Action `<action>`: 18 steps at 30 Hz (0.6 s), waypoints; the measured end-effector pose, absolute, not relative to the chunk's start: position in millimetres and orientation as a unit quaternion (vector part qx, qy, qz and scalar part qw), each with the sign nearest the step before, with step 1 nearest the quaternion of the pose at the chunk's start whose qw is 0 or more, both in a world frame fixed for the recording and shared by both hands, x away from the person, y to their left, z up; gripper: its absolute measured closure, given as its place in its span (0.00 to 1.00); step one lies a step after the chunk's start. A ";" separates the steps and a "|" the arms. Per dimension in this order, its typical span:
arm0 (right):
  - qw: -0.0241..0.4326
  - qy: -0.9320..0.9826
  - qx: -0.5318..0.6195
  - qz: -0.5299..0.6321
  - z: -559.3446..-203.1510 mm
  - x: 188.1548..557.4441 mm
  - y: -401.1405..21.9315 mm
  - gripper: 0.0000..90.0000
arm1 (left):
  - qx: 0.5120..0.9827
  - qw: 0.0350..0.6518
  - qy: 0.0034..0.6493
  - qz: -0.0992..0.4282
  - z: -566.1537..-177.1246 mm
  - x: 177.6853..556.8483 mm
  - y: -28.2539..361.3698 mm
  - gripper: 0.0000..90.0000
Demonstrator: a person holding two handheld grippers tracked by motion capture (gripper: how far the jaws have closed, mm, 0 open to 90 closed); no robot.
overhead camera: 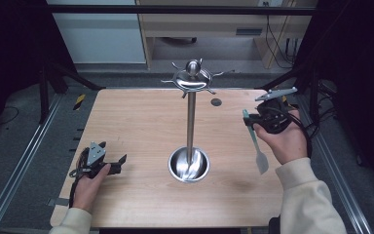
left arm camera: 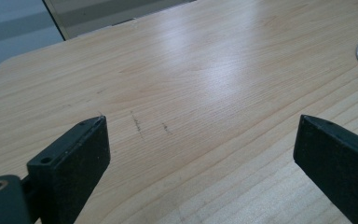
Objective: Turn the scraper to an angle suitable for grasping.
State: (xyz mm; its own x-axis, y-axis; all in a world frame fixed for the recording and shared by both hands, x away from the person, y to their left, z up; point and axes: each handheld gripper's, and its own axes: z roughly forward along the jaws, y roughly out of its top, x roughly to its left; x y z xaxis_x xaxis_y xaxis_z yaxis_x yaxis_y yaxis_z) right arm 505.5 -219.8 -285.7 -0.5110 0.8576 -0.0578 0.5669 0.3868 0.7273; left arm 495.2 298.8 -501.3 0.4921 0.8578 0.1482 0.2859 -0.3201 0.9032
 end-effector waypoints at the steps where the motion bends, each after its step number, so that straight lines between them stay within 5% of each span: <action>1: 0.221 0.802 0.441 0.336 -282.7 503.9 -218.9 0.83 | 0.744 0.439 0.384 0.326 -501.3 495.3 298.8 0.04; 18: 0.243 0.792 0.400 0.392 -249.3 488.3 -203.2 0.83 | 0.743 0.440 0.385 0.325 -501.2 495.1 299.3 0.04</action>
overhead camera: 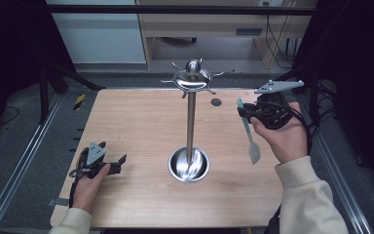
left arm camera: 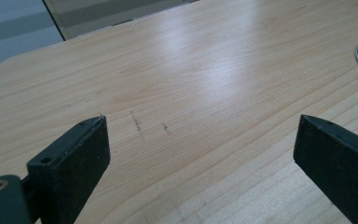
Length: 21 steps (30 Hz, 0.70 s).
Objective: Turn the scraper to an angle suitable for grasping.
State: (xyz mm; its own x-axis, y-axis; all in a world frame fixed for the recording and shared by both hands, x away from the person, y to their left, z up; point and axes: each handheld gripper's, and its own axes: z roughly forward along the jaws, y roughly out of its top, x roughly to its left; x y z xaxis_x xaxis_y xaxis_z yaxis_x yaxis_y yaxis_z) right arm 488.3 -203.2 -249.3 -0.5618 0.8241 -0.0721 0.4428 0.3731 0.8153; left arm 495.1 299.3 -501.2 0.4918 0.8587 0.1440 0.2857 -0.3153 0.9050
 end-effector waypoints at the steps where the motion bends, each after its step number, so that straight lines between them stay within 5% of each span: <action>1: 0.244 0.792 0.397 0.394 -247.9 487.9 -203.3 0.83 | 0.743 0.441 0.385 0.325 -501.3 495.1 299.2 0.04; 21: 0.253 0.774 0.388 0.431 -228.3 475.2 -207.7 0.83 | 0.742 0.440 0.386 0.326 -501.3 494.8 299.2 0.04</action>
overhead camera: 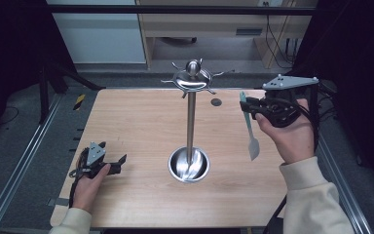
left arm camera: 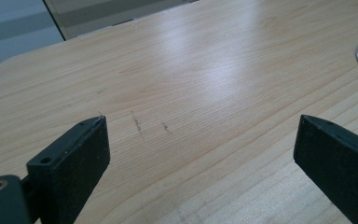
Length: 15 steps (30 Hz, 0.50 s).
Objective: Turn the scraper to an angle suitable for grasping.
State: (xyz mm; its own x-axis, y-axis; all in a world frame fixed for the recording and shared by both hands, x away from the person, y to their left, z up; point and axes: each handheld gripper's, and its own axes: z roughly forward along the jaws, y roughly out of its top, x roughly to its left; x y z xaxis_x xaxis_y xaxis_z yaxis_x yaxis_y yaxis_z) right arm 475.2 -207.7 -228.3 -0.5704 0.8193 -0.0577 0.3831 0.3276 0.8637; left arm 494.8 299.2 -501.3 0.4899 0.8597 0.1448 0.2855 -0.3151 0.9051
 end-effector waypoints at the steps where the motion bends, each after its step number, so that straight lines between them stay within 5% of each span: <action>1: 0.255 0.775 0.385 0.432 -227.3 474.9 -208.2 0.83 | 0.742 0.440 0.386 0.326 -501.3 494.8 299.1 0.04; 15: 0.262 0.763 0.369 0.461 -213.3 463.3 -210.8 0.83 | 0.743 0.440 0.385 0.326 -501.3 494.8 299.2 0.04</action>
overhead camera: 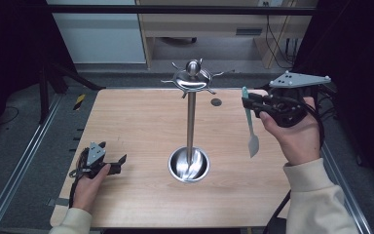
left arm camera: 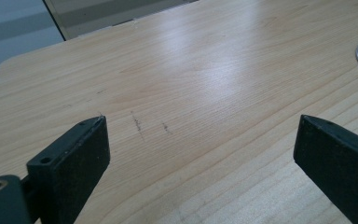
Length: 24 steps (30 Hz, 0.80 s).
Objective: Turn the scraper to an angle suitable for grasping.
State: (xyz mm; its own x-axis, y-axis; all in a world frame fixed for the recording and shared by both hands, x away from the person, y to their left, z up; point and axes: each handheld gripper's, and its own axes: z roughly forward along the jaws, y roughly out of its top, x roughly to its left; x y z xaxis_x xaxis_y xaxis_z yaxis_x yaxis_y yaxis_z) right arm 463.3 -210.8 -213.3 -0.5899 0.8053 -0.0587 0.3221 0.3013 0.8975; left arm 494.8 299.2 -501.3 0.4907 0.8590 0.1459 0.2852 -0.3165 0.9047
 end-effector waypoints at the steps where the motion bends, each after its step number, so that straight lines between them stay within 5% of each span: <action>1: 0.260 0.762 0.368 0.465 -212.6 462.6 -211.0 0.83 | 0.743 0.440 0.385 0.326 -501.3 494.8 299.2 0.04; 24: 0.248 0.757 0.331 0.507 -199.3 445.4 -197.4 0.83 | 0.744 0.440 0.384 0.326 -501.3 494.7 299.1 0.04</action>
State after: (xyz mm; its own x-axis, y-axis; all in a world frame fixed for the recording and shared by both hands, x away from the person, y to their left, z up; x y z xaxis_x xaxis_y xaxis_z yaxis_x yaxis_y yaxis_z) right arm 445.4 -197.4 -199.3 -0.6582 0.7518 -0.0403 0.2493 0.2681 0.9306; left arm 494.7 299.1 -501.3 0.4930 0.8575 0.1473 0.2841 -0.3187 0.9043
